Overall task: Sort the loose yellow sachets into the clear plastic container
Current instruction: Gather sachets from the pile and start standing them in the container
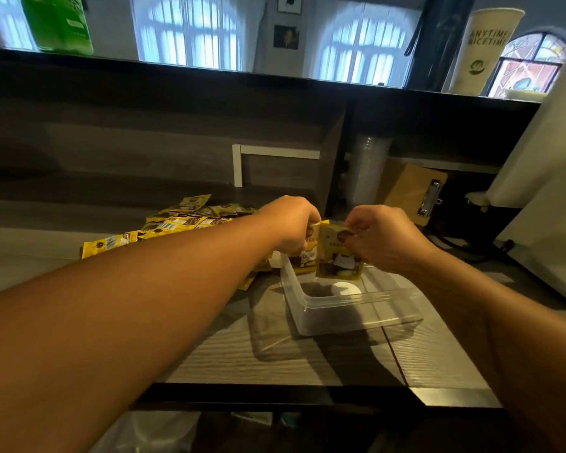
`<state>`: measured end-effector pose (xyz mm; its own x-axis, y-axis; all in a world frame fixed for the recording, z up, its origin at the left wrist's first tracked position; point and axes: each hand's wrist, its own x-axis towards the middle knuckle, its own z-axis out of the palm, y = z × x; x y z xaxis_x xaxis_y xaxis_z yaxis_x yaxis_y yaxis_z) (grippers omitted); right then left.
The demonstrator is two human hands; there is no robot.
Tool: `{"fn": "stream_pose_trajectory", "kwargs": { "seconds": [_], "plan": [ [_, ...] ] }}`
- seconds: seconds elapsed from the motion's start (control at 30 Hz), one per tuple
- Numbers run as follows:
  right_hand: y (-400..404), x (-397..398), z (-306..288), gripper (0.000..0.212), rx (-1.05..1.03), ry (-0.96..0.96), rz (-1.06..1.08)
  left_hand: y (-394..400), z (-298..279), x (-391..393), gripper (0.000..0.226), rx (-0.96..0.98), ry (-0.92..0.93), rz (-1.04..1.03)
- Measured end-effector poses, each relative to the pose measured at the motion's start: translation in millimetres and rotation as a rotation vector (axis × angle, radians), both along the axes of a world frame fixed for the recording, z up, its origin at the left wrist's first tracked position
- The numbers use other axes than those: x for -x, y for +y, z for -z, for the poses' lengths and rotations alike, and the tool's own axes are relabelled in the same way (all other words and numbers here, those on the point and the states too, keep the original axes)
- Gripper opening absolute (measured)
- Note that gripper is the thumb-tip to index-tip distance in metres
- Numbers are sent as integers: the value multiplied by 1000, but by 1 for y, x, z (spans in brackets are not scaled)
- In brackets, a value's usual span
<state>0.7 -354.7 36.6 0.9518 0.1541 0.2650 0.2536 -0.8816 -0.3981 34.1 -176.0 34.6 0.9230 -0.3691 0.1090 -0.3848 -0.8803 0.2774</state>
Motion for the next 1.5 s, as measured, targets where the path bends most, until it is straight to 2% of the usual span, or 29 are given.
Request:
{"fn": "stream_pose_trajectory", "kwargs": {
  "seconds": [0.2,0.37,0.47,0.57,0.67,0.83,1.03,1.17,1.3,1.4,1.5],
  "plan": [
    [12,-13,9,12,196,-158,27,7,0,-5,54,4,4,80],
    [15,-21,4,12,252,-113,63,11,-1,-10,55,34,38,130],
    [16,-21,3,10,291,-93,70,10,-2,-11,64,56,45,132],
    [14,-20,4,16,303,-108,55,11,-2,-11,73,89,69,130],
    [16,-18,3,23,303,-114,42,17,-2,-5,72,157,65,115],
    [32,-7,-10,40,282,-130,34,51,-1,20,59,300,-102,17],
    [101,10,-24,49,226,-38,-110,125,19,52,51,373,-270,-161],
    [157,16,-22,59,246,44,-200,170,36,64,49,319,-328,-270],
    [194,2,-5,68,352,126,-242,208,53,67,54,136,-330,-392],
    [210,-7,8,68,439,151,-211,213,58,63,59,71,-238,-341],
    [217,-9,16,65,512,201,-181,205,62,56,54,6,-202,-318]
  ]
}}
